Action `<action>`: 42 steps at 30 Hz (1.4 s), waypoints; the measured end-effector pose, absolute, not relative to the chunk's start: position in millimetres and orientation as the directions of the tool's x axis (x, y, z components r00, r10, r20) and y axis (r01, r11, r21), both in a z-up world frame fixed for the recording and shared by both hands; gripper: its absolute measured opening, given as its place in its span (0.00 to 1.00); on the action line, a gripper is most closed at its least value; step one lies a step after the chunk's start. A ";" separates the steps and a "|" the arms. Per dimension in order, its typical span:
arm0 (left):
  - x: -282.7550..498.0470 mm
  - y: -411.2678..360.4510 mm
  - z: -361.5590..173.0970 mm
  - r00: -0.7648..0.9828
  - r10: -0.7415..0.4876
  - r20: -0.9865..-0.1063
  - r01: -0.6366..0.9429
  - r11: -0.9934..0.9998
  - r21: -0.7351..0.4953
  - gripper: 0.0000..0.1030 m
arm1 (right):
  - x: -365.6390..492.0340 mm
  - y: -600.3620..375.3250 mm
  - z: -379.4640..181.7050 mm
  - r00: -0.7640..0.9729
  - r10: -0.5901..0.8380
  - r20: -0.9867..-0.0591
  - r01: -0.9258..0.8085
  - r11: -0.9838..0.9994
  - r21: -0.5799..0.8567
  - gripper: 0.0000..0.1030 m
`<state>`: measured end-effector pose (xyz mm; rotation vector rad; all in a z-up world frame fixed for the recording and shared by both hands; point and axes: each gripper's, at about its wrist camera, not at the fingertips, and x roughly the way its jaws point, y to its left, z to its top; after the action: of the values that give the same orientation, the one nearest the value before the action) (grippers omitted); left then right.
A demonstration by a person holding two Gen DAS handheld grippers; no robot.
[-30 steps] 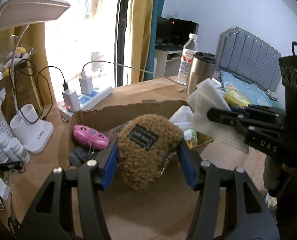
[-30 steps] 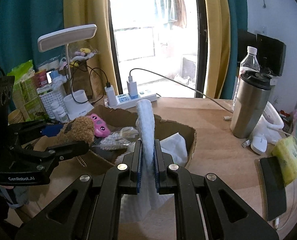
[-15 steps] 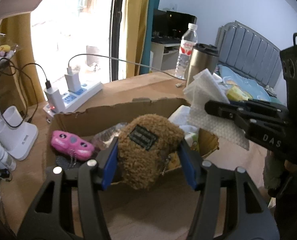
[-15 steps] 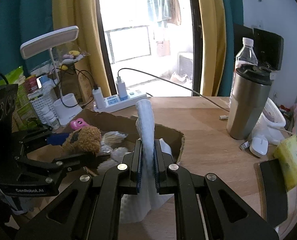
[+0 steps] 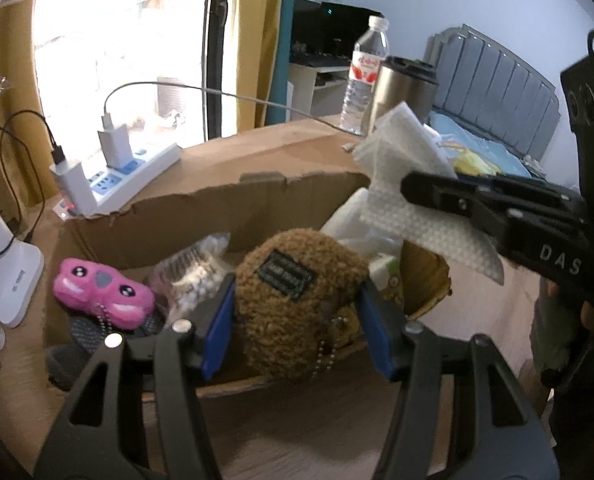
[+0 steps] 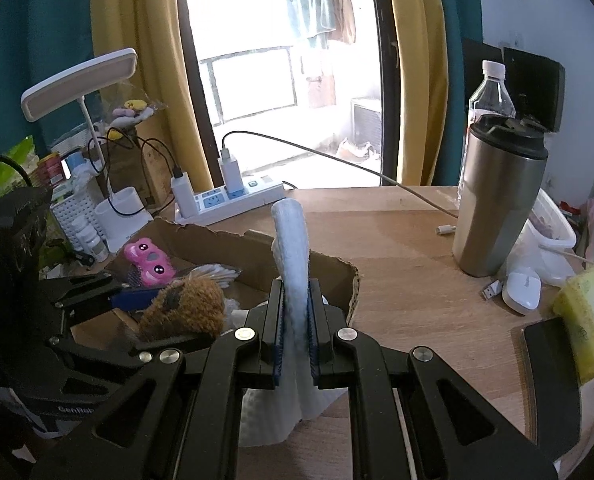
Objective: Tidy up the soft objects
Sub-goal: 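Lower the brown pouch into the box with the left tool while the right tool lowers the wipe in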
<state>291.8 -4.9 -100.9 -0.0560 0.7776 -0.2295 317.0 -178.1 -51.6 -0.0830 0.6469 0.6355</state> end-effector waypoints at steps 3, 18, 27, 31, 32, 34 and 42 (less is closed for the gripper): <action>292.0 -6.9 -103.5 0.680 -0.231 -0.696 0.196 0.972 -0.131 0.64 | 317.6 -176.2 -51.4 0.617 0.523 -0.588 -0.576 0.809 0.115 0.11; 277.4 7.0 -83.4 0.723 -0.215 -0.657 0.175 0.976 -0.126 0.78 | 318.1 -153.4 -49.2 0.611 0.517 -0.599 -0.598 0.798 0.079 0.11; 271.9 40.6 -79.0 0.760 -0.163 -0.629 0.088 0.985 -0.148 0.78 | 328.8 -123.7 -48.1 0.595 0.524 -0.609 -0.642 0.766 0.033 0.11; 270.0 58.7 -77.0 0.777 -0.131 -0.616 0.041 0.987 -0.158 0.78 | 335.1 -110.3 -48.9 0.587 0.527 -0.615 -0.658 0.753 0.017 0.11; 269.4 63.4 -77.1 0.780 -0.122 -0.614 0.028 0.987 -0.160 0.78 | 336.3 -107.6 -49.3 0.585 0.528 -0.616 -0.661 0.750 0.014 0.11; 268.3 71.5 -77.9 0.784 -0.106 -0.611 0.005 0.986 -0.164 0.78 | 338.9 -99.5 -51.2 0.575 0.531 -0.622 -0.672 0.741 0.011 0.11; 269.5 106.9 -87.1 0.788 -0.053 -0.613 -0.087 0.976 -0.197 0.78 | 342.3 -78.1 -61.0 0.535 0.538 -0.652 -0.708 0.707 0.002 0.11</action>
<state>269.5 106.9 -87.1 -0.2207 0.6646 0.0184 342.3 -78.1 -61.0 -0.2767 0.6731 0.7529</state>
